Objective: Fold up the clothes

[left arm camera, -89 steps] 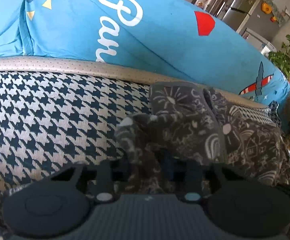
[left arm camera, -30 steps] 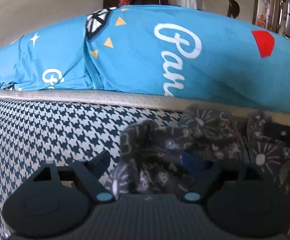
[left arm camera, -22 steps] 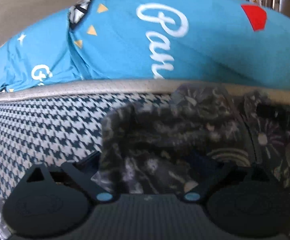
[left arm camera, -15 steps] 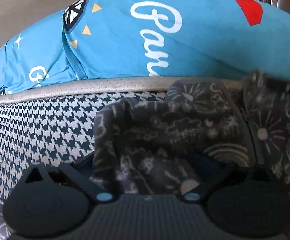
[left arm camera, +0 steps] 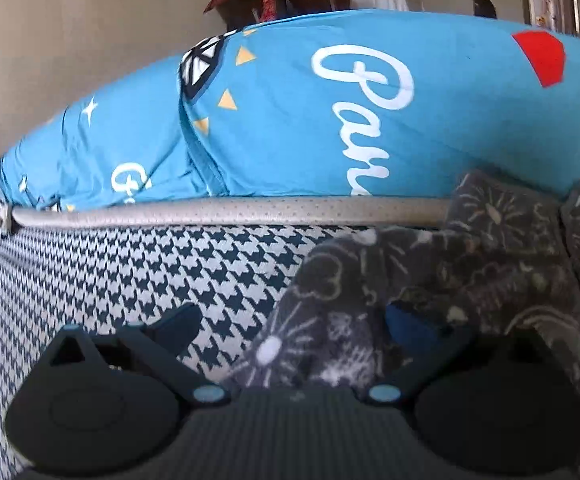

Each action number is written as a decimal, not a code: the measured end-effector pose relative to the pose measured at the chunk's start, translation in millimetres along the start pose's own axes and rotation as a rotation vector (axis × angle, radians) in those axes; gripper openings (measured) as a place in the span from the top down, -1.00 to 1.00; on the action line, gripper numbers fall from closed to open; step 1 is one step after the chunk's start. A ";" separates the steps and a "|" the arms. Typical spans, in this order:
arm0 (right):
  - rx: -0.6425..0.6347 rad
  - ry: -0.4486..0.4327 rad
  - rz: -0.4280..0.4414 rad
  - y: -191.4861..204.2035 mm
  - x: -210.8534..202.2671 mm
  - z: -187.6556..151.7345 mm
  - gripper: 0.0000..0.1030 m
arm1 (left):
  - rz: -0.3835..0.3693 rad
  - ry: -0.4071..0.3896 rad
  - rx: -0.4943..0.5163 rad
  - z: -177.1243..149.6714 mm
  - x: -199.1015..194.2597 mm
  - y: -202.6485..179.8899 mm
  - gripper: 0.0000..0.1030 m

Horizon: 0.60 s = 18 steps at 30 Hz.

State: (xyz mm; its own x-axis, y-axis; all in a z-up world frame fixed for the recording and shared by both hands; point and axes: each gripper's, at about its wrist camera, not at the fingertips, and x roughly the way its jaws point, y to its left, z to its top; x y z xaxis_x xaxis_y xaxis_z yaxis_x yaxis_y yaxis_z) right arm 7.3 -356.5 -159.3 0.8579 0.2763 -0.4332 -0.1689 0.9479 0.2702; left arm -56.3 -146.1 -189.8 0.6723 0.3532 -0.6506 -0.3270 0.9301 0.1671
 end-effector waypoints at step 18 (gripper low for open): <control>-0.037 0.033 -0.063 -34.0 -121.4 10.9 0.16 | -0.155 0.003 0.023 3.8 -60.0 -4.8 -1.00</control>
State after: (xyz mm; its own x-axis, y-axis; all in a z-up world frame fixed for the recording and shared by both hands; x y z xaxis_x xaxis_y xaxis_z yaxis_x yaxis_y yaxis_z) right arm -85.8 -424.0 -106.5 0.8513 0.2201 -0.4763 -0.1332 0.9687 0.2096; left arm -92.6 -171.4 -148.8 0.7117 0.2053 -0.6718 -0.2041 0.9755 0.0819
